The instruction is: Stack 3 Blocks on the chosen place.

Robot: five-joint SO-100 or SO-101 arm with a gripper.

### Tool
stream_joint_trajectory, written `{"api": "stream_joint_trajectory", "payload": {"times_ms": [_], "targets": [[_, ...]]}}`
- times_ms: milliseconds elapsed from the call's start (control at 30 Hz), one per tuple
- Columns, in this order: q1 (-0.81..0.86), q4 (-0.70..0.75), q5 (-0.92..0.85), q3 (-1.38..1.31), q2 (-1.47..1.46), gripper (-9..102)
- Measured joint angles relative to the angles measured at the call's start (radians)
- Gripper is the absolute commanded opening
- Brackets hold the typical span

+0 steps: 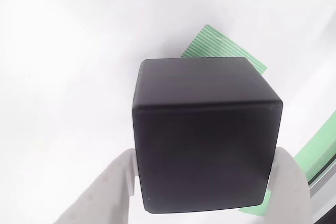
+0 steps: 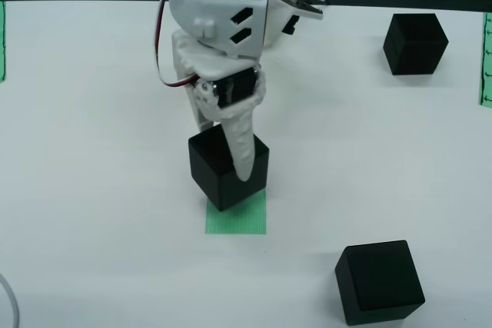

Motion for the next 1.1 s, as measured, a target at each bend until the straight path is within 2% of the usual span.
{"api": "stream_joint_trajectory", "payload": {"times_ms": [567, 767, 1100], "targets": [[-0.043, 0.028, 0.5, -0.127, -0.138, 23], [-0.057, 0.031, 0.592, -0.126, -0.161, 23], [-0.054, 0.04, 0.63, -0.126, -0.215, 24]]}}
